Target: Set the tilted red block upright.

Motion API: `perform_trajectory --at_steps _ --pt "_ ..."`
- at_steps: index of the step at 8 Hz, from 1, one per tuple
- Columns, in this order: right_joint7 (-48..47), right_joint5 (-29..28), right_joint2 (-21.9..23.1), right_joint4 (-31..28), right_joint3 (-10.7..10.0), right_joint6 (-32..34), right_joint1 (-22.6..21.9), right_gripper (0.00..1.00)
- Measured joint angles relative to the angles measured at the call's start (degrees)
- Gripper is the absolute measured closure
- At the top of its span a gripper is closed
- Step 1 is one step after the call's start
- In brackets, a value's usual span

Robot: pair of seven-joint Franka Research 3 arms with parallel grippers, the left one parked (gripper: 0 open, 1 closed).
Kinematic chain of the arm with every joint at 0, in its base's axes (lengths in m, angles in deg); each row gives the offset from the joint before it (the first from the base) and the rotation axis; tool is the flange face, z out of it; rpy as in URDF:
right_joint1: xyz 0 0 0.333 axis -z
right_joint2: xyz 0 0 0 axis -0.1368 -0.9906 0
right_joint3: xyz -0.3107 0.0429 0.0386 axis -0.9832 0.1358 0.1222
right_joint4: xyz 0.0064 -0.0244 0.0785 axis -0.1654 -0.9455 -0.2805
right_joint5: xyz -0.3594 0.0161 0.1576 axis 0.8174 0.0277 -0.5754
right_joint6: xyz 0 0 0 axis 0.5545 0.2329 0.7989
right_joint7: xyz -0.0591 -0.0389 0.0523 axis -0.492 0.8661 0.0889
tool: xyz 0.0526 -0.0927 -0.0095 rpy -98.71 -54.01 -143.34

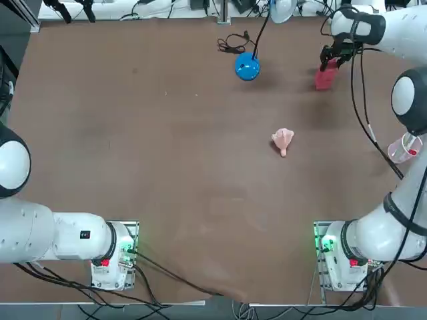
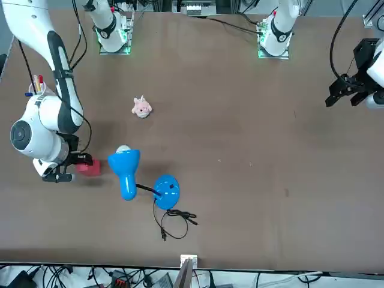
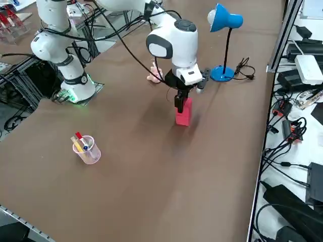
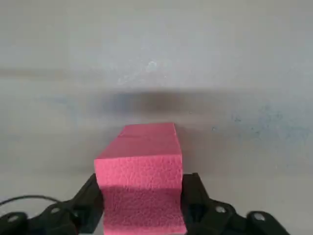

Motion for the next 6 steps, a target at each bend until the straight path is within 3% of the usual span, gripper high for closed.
perform_trajectory --at_steps 1,6 --pt "0.00 0.00 -0.12 0.00 0.00 0.01 -0.02 0.00" --pt "0.00 0.00 2.57 1.49 -0.25 0.99 0.05 0.00"
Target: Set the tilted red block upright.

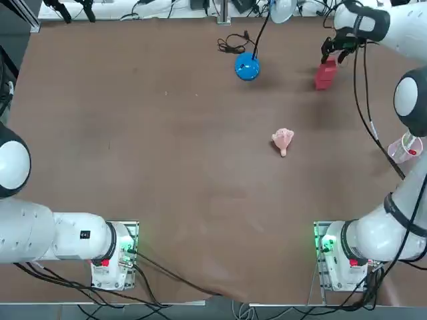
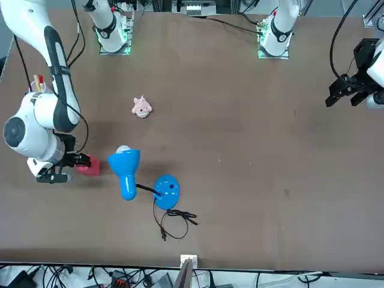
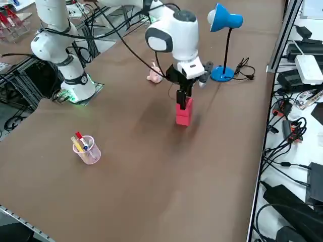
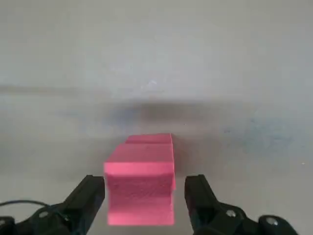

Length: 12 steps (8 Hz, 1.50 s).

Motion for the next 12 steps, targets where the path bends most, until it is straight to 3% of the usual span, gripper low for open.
perform_trajectory --at_steps 4,7,8,12 --pt "-0.33 0.01 4.67 5.19 -0.15 9.69 -0.03 0.00" --pt "-0.53 0.00 9.08 16.73 -0.20 27.72 -0.07 0.00" --pt "-0.64 0.00 12.09 17.93 -0.14 31.68 -0.14 0.00" --pt "-2.26 1.20 22.23 12.75 0.09 33.91 -0.42 0.00"
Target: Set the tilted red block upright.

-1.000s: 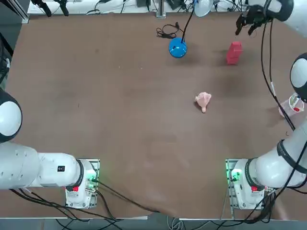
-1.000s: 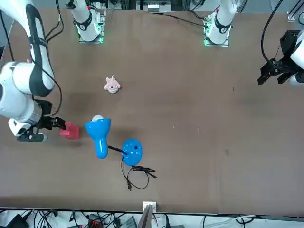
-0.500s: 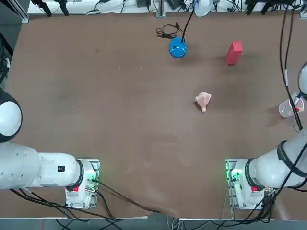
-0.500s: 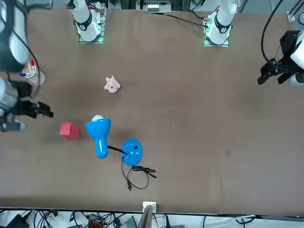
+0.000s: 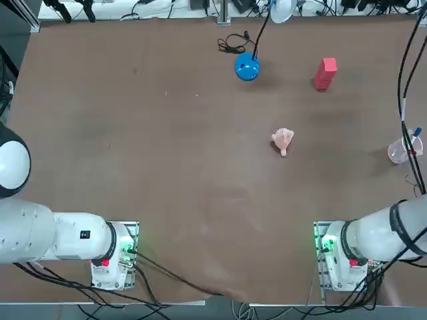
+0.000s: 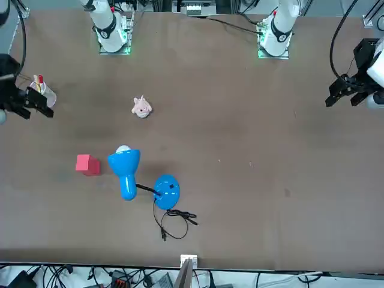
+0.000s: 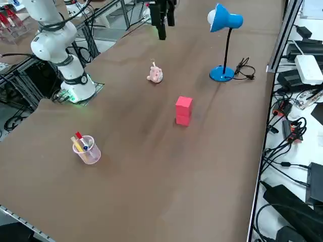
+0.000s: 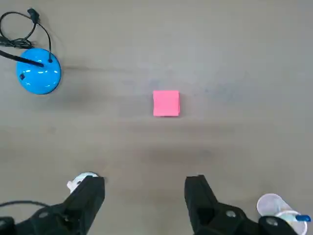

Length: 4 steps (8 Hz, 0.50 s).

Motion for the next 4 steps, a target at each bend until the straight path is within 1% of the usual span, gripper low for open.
perform_trajectory --at_steps 2,4 --pt "-5.14 2.39 2.11 -1.02 0.33 1.20 -2.11 0.00" --pt "-9.58 3.93 2.23 -1.17 0.67 2.22 -4.62 0.00"
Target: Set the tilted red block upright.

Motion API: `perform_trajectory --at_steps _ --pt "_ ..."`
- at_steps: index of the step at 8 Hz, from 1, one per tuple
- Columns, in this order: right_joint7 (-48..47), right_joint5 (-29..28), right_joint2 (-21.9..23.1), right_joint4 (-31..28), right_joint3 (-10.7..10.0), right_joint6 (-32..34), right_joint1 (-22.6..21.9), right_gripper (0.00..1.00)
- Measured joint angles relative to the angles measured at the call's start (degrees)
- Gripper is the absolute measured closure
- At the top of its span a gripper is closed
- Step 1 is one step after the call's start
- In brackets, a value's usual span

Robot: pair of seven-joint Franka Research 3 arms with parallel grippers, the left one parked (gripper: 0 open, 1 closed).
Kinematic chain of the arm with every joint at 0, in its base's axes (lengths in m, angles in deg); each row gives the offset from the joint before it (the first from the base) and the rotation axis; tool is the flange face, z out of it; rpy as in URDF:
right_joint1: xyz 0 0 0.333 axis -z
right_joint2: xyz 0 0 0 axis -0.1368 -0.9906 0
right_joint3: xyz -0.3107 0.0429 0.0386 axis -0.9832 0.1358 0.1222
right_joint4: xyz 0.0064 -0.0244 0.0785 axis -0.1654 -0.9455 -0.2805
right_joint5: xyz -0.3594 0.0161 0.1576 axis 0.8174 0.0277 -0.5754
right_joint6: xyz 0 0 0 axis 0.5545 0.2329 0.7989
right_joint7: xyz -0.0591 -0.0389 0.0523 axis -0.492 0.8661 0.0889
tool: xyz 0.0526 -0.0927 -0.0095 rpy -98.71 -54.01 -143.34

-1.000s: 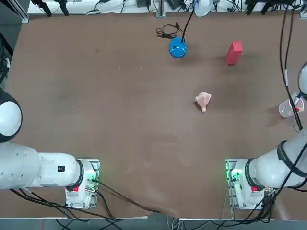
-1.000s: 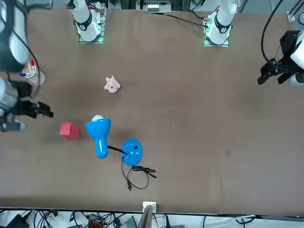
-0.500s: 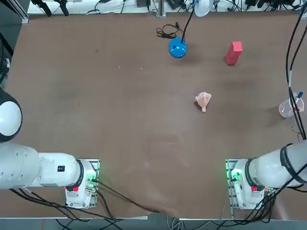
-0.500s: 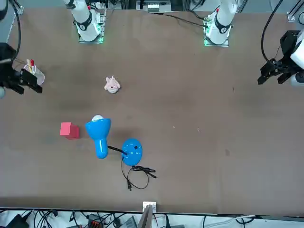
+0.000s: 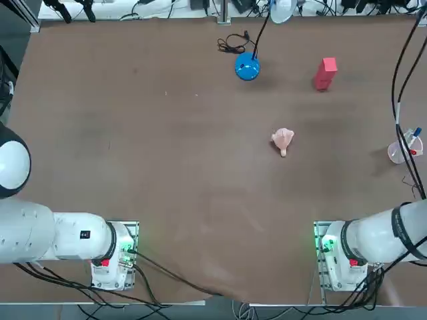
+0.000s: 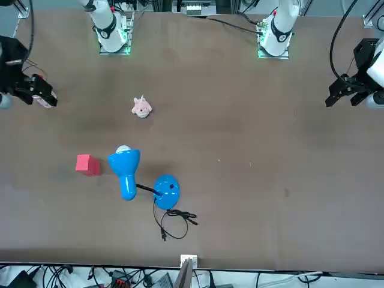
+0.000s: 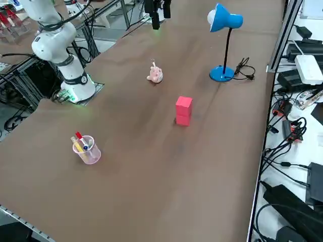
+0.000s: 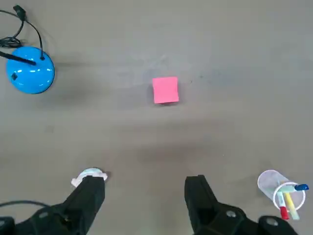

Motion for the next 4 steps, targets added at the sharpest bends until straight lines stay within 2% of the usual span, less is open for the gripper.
perform_trajectory --at_steps 4 --pt "1.00 0.30 0.36 0.00 -0.84 1.26 -0.07 0.00"
